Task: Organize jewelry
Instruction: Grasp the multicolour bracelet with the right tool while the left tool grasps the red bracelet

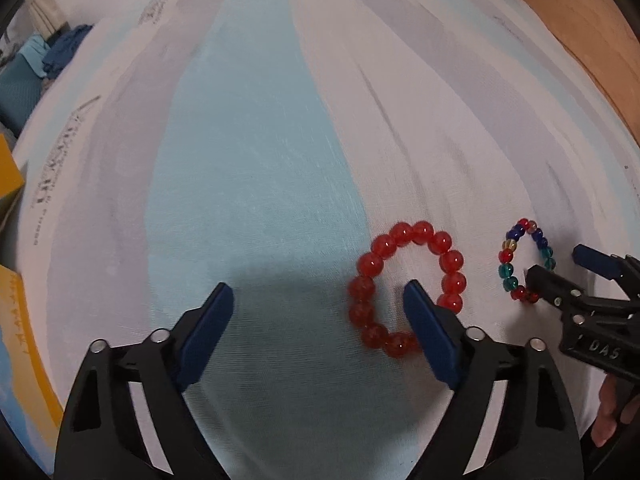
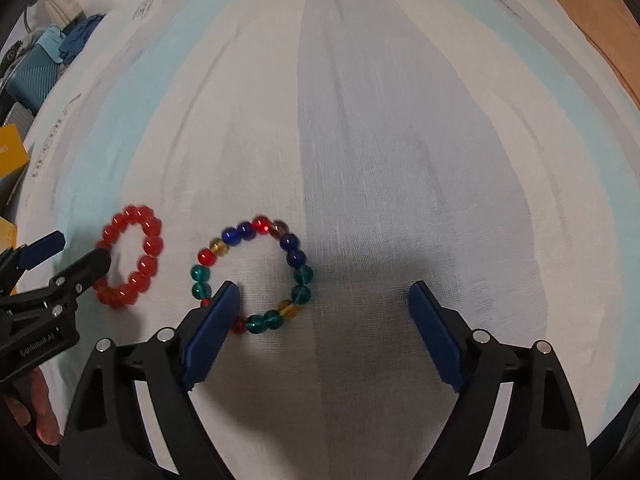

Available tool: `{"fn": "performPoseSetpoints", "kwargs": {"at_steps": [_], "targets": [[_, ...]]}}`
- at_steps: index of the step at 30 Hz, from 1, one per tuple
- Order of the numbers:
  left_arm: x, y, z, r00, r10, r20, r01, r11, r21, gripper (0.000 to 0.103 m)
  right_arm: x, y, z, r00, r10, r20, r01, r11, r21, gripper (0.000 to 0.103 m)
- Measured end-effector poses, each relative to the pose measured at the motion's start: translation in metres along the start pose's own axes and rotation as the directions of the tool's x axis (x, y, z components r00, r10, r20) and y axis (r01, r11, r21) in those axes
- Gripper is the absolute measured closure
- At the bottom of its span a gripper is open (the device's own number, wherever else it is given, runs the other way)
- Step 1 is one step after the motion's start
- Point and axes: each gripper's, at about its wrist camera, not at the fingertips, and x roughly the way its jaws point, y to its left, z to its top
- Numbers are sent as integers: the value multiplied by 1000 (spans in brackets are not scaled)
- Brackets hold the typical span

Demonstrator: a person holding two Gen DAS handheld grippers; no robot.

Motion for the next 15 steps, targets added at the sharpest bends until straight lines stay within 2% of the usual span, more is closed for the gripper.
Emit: {"fn": "performPoseSetpoints", "kwargs": {"at_steps": [3, 8, 14, 15], "targets": [[8, 0, -1, 1000, -4, -15, 4, 1000, 2, 28, 3, 0, -2, 1000, -5, 10, 5, 1000, 1, 24], [10, -4, -1, 1000, -12, -16, 12, 1000, 17, 41, 2, 7, -3, 1000, -12, 19, 13, 999, -30, 48], [3, -9, -6, 999, -41, -34, 42, 999, 33, 76, -3, 14, -4, 1000, -12, 14, 13, 998, -54, 84], [0, -12, -8, 998, -45, -39, 47, 998, 37, 85, -4, 15, -4, 1000, -12, 13, 13, 998, -55, 87]]}}
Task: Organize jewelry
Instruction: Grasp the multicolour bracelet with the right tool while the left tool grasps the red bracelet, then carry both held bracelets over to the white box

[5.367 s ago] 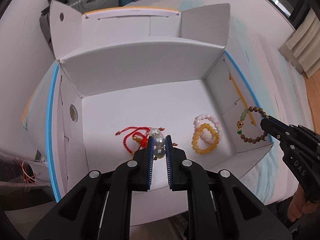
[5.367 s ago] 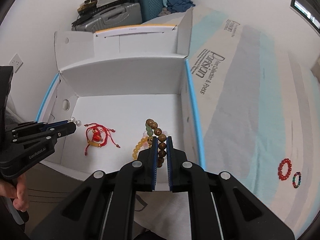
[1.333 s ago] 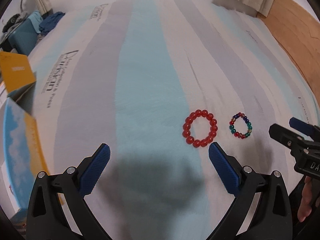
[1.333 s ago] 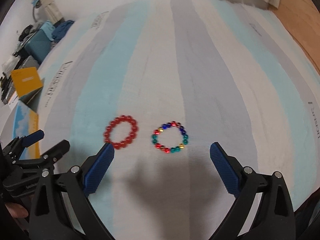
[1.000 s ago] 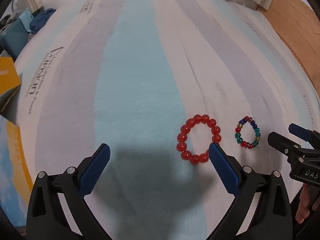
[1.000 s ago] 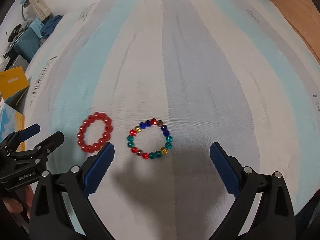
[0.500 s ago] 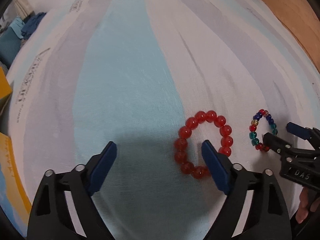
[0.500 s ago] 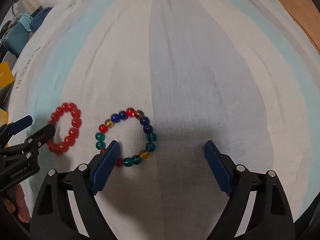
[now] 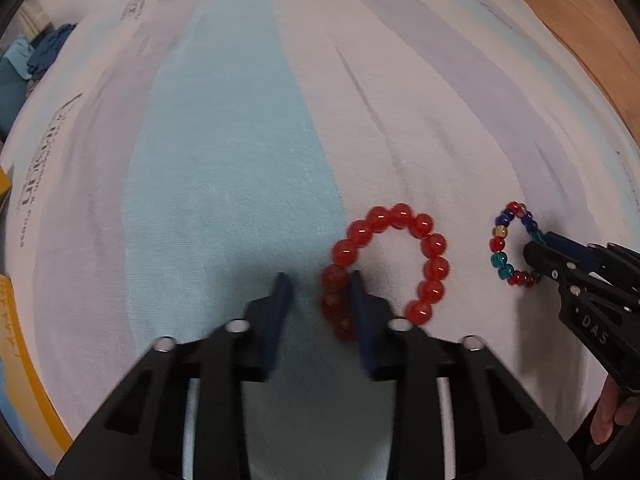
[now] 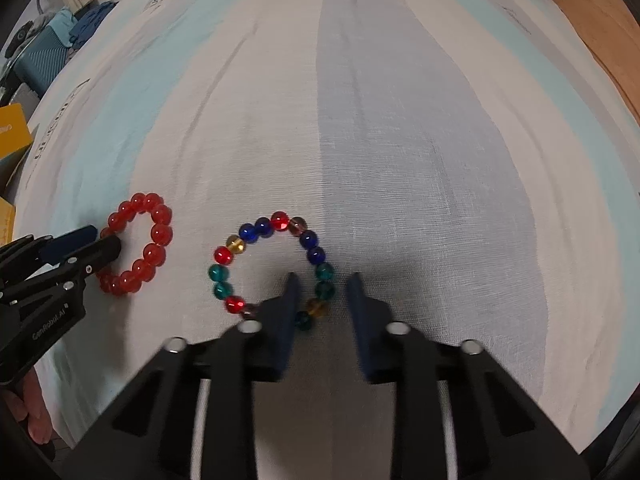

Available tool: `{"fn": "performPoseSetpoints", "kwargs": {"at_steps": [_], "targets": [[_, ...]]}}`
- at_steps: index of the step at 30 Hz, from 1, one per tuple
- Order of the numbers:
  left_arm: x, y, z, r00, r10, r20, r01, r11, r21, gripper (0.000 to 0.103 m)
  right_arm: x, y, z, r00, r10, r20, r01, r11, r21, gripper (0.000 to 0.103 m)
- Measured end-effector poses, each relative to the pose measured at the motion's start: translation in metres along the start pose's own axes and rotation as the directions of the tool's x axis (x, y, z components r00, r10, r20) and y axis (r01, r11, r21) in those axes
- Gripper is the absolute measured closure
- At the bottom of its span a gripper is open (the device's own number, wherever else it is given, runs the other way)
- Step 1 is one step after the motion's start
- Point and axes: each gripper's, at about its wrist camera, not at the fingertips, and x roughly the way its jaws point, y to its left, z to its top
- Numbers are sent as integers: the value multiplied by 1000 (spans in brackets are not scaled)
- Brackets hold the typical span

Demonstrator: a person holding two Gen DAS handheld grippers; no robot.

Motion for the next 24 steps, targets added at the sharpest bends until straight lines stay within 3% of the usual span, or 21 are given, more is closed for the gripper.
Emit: {"fn": "performPoseSetpoints", "kwargs": {"at_steps": [2, 17, 24], "targets": [[-3, -3, -1, 1000, 1, -2, -1, 1000, 9, 90, -3, 0, -1, 1000, 1, 2, -1, 1000, 4, 94], [-65, 3, -16, 998, -21, 53, 21, 1000, 2, 90, -63, 16, 1, 995, 54, 89, -54, 999, -3, 94], [-103, 31, -18, 996, 3, 91, 0, 999, -38, 91, -100, 43, 0, 987, 76, 139, -71, 997, -39, 94]]}}
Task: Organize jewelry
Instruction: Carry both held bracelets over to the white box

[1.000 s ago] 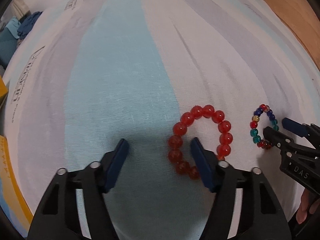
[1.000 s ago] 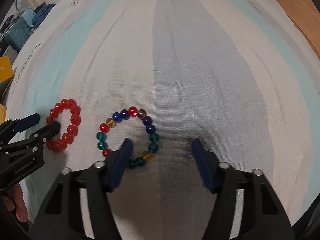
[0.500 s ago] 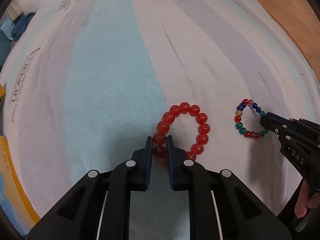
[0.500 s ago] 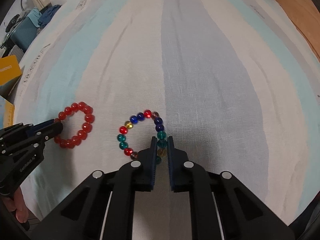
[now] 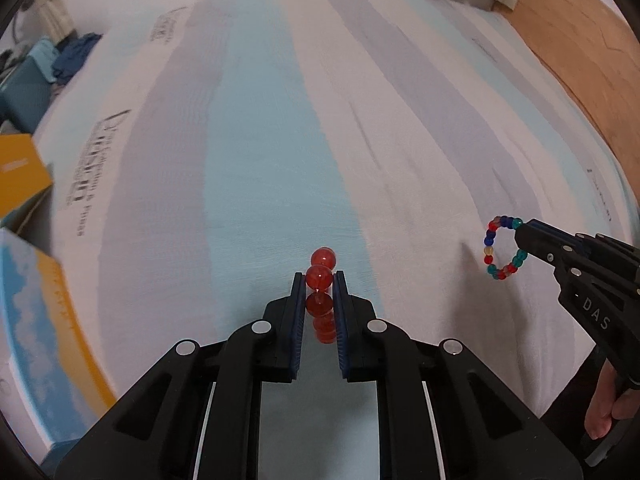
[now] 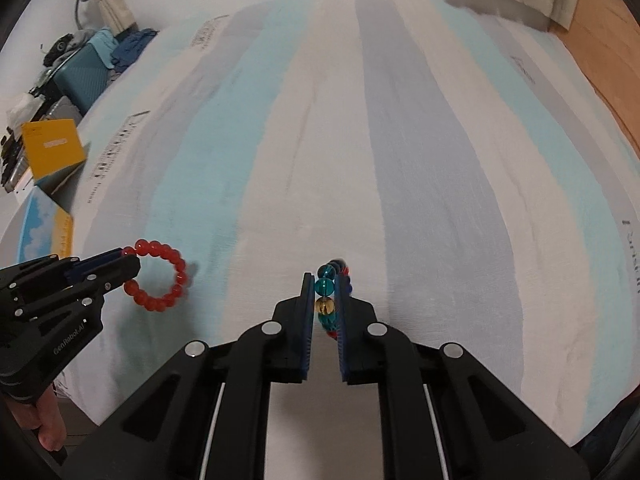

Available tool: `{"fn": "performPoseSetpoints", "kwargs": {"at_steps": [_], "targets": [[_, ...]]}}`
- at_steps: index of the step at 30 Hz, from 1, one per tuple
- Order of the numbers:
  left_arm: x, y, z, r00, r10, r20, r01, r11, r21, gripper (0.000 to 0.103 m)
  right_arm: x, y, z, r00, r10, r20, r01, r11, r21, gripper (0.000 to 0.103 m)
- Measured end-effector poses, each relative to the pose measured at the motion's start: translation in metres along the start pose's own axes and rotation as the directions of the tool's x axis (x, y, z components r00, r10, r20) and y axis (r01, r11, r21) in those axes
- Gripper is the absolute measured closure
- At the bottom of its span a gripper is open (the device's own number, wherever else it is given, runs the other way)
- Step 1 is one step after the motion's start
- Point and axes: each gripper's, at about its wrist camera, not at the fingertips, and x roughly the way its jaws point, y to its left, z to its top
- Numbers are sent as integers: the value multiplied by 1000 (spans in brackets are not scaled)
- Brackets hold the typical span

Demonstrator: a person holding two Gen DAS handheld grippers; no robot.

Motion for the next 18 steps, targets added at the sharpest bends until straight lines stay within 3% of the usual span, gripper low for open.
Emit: {"fn": "performPoseSetpoints", "kwargs": {"at_steps": [18], "targets": [[-114, 104, -36, 991, 89, 97, -76, 988, -134, 90, -79, 135, 6, 991, 88, 100, -71, 983, -169, 94]]}}
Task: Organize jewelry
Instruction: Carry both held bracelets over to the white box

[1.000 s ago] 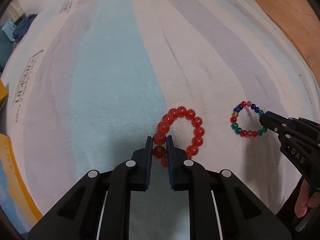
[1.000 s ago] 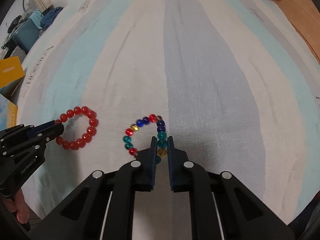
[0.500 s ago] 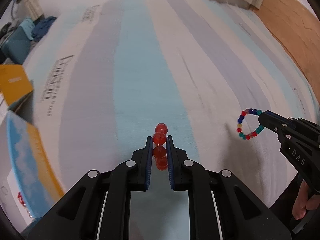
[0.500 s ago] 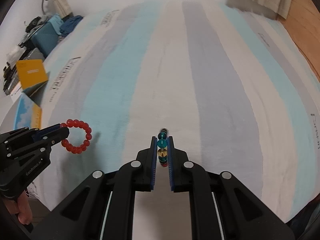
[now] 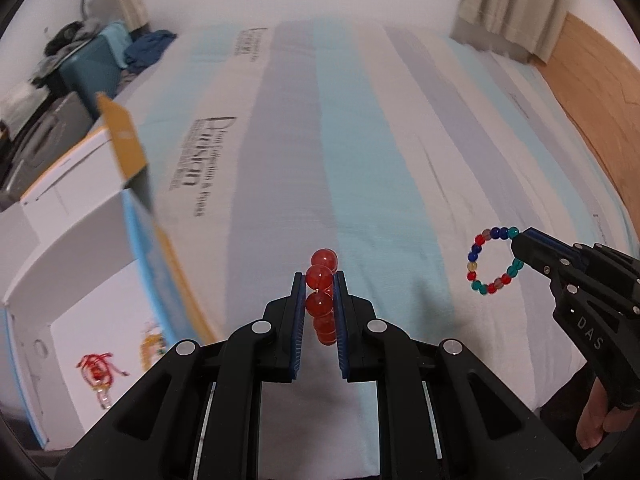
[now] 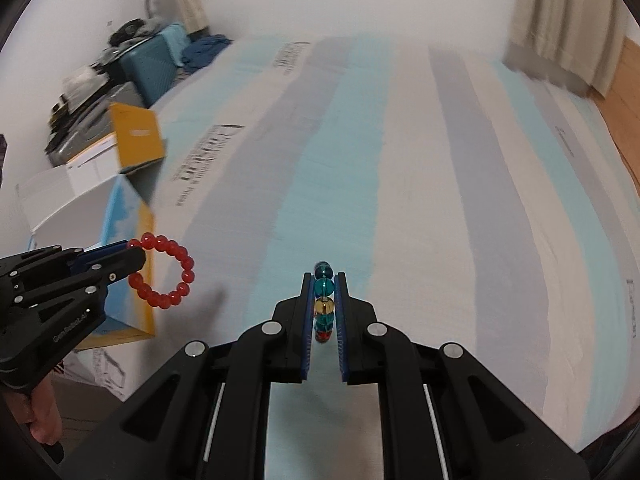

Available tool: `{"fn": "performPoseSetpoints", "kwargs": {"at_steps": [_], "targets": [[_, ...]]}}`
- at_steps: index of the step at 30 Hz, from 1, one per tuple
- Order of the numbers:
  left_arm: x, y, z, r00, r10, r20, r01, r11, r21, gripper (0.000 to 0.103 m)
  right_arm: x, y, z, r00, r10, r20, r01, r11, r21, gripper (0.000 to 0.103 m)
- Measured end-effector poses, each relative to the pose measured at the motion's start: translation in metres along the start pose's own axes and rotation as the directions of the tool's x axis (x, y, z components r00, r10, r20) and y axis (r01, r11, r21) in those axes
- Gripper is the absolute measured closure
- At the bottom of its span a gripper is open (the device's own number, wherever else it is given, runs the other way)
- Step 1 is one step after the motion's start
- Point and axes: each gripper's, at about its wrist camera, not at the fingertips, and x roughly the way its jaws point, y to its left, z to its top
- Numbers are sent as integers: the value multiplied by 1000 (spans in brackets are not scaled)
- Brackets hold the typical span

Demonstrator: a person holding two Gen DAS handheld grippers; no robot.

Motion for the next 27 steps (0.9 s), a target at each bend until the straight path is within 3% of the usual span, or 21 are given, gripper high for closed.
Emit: {"fn": "performPoseSetpoints", "kwargs": {"at_steps": [19, 27], "targets": [[-69, 134, -33, 996, 82, 38, -75, 985, -154, 90, -20, 163, 22, 994, 105, 27, -98, 979, -179, 94], [-79, 190, -56, 993, 112, 25, -104, 970, -220, 90, -15, 233, 19, 989, 151, 4, -145, 958, -248, 94]]}}
